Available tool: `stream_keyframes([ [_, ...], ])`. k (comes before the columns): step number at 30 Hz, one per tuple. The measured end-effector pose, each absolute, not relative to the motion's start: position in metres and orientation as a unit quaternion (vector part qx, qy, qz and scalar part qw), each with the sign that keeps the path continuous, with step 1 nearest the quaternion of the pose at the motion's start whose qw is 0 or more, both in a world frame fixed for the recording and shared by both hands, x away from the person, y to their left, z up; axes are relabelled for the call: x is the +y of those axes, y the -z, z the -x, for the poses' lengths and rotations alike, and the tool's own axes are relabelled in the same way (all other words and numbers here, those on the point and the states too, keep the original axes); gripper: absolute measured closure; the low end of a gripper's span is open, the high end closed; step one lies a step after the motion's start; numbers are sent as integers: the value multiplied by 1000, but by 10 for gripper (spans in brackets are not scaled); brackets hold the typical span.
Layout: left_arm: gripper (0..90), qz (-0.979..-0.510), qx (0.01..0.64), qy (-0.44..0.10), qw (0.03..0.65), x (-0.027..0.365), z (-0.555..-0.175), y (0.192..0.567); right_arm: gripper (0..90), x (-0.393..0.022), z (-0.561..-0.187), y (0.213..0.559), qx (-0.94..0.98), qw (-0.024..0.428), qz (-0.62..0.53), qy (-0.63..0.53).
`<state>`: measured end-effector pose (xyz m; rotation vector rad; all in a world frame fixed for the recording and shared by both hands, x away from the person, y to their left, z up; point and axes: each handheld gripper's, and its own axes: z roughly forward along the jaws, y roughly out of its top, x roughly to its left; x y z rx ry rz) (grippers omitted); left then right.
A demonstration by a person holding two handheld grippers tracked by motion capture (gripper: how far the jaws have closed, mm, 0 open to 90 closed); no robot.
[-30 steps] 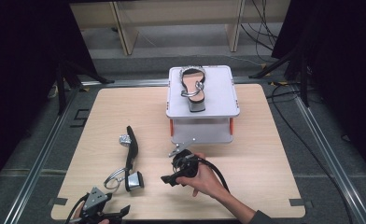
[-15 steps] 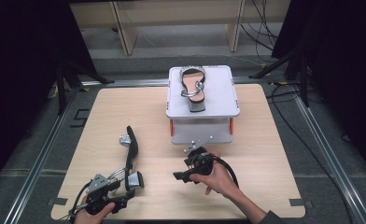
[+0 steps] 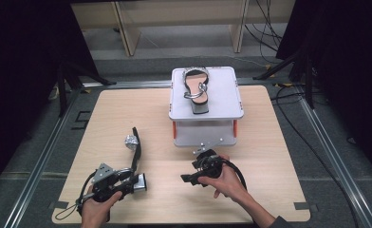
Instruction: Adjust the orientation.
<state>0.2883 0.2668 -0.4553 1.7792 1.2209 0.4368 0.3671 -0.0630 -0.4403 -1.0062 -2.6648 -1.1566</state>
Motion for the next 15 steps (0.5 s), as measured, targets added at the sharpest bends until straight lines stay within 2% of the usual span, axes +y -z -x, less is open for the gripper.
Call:
stream_keyframes([
  [4,708,-714,488,-180,468,264,-292,455,287,-69,-368,441,-863,31,330,381],
  [8,769,-711,476,-191,481,252,-296,450,288,-74,-369,441,-861,29,334,382],
  [10,844,-710,473,-188,486,247,-297,448,289,-76,-370,442,-862,27,330,385],
  [15,871,-721,463,-171,486,231,-306,453,289,-79,-371,443,-858,31,339,384],
])
